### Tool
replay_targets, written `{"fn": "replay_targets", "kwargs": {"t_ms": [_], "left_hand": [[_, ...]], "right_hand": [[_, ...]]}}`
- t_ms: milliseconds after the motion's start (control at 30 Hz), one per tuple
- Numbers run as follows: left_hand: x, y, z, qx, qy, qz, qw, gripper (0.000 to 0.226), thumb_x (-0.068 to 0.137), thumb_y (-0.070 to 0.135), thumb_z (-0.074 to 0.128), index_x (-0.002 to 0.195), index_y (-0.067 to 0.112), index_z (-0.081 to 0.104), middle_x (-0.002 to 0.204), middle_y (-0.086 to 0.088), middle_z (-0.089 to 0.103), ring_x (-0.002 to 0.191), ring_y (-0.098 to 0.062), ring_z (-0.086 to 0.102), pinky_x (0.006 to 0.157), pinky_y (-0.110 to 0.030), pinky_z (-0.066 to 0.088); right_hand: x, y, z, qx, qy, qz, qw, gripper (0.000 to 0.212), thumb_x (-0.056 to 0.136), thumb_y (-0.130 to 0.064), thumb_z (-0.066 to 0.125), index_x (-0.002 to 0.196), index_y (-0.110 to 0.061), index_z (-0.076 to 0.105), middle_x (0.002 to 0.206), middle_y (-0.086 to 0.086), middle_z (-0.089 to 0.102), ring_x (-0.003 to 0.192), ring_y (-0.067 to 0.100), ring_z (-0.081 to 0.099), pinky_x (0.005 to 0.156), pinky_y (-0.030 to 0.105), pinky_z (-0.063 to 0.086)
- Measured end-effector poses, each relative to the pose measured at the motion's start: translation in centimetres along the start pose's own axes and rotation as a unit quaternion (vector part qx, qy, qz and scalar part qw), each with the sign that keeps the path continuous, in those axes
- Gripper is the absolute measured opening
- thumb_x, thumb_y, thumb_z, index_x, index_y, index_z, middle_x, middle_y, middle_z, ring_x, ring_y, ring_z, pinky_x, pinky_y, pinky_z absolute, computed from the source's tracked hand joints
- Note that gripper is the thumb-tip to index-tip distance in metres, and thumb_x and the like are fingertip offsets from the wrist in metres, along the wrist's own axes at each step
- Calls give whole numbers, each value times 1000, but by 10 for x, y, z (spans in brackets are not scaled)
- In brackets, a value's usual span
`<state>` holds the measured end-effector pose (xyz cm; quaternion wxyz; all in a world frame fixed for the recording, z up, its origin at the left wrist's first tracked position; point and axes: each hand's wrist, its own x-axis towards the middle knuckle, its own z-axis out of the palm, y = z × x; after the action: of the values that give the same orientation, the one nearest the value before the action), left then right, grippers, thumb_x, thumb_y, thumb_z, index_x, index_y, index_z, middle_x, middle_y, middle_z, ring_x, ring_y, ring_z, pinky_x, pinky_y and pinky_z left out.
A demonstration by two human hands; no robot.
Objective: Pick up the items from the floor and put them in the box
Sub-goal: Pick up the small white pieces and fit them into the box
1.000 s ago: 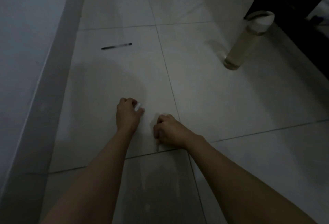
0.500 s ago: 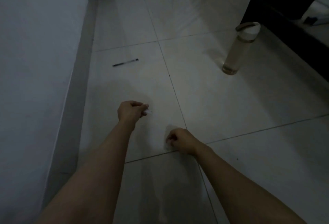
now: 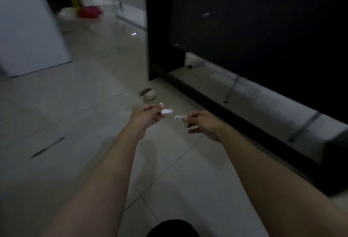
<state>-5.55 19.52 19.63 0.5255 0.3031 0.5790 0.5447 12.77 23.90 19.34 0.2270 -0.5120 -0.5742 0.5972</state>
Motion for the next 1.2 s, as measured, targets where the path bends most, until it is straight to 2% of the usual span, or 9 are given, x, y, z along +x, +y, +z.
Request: {"fn": "replay_targets", "kwargs": {"t_ms": [233,467,567,633,800,933,1000,1067,1200], "left_hand": [[-30,8,194,49,-195,-16,980,6,82,15,69,79,19,65,56,7,66,44,3,61,46,-9,44],[-102,-54,383,185,-411,-69,890,7,82,7,67,82,13,63,64,1,65,48,1,61,49,-9,47],[-135,-95,456,203,-458,-90,861,10,82,3,66,80,10,60,56,2,66,47,0,62,51,-9,51],[-154,-122,496,216,-475,-112,846,11,82,-2,65,79,7,60,63,-3,66,48,-2,65,51,-11,53],[-173,-183,575,283,-466,-148,825,8,81,-8,63,80,0,63,68,-11,68,53,-11,70,57,-17,58],[-168,-227,636,279,-384,-114,873,7,82,-11,61,87,-7,62,83,-18,64,64,-18,69,58,-19,59],[-157,-254,664,295,-326,-71,895,13,81,-7,63,94,-4,64,93,-18,65,80,-25,68,73,-28,60],[-142,-285,685,315,-267,-33,910,11,80,-3,65,81,7,66,98,-16,69,86,-25,67,83,-33,57],[-108,-332,713,388,-197,50,899,9,84,7,62,81,15,65,94,-10,69,70,-15,60,58,-21,48]], "right_hand": [[-147,13,-177,67,207,49,975,12,93,-7,53,84,-10,61,81,6,60,77,15,58,71,28,53],[-303,97,-330,86,308,126,939,11,95,-8,50,91,-4,59,84,10,58,78,19,56,83,36,52],[-350,145,-384,110,335,158,922,8,94,-10,51,93,-6,58,96,12,61,89,21,59,78,33,53],[-371,172,-416,121,353,170,912,7,94,-10,51,95,-6,57,97,10,61,90,20,60,76,31,54],[-393,234,-490,102,350,169,916,9,94,-9,50,93,-6,58,90,8,59,83,18,58,79,32,52],[-381,276,-541,85,360,142,918,6,92,-7,53,93,-5,59,87,7,59,79,17,57,73,28,53],[-364,300,-563,69,371,134,916,4,91,-6,55,90,-6,59,84,6,58,74,15,56,68,26,51],[-341,322,-580,59,373,122,918,11,90,-4,56,100,-3,61,82,4,58,72,13,55,67,25,50],[-294,359,-605,99,380,79,916,18,92,-3,53,107,5,60,81,7,56,70,15,54,66,25,51]]}}
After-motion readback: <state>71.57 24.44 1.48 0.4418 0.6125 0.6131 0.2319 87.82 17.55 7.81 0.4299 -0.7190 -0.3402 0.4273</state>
